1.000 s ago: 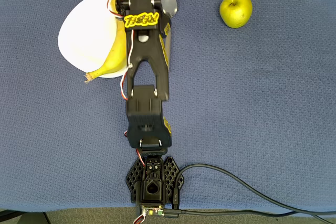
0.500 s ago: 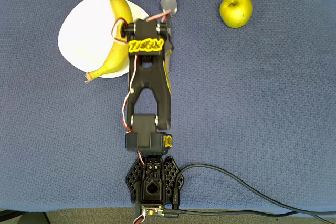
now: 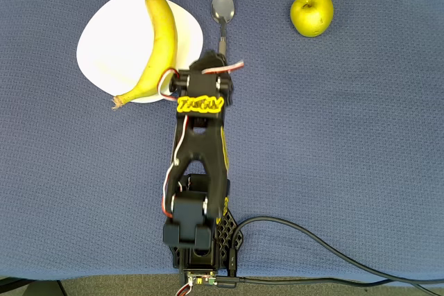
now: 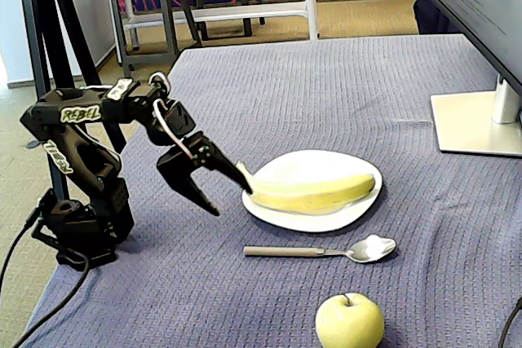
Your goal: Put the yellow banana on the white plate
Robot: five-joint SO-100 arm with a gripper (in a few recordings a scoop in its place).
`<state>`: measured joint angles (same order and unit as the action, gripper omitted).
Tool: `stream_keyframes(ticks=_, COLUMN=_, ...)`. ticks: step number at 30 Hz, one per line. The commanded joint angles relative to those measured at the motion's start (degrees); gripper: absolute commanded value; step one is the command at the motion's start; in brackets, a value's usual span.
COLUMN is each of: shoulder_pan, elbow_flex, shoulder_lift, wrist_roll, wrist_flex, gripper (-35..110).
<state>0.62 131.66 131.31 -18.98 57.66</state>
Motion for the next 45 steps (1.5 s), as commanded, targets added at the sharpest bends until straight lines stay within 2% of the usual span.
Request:
stream_keyframes(ticks=1, shoulder_pan=1.23, elbow_flex=6.42, shoulder_lift=8.7, wrist_roll=3.43, wrist_flex=-1.41, gripper=11)
stream_keyframes(ticks=11, shoulder_pan=5.19, elbow_flex=22.41, shoulder_lift=29.09, wrist_roll=4.66, wrist_flex=-0.53, gripper=1)
stream_keyframes(ticks=21, shoulder_pan=3.96, elbow_flex=27.07, shoulder_lift=41.13, wrist_roll=8.96, wrist_flex=7.21, gripper=0)
stream_keyframes(ticks=45, shoulder_pan=5.27, elbow_flex=29.97, shoulder_lift=42.71, wrist_roll=8.0, wrist_flex=6.77, gripper=0)
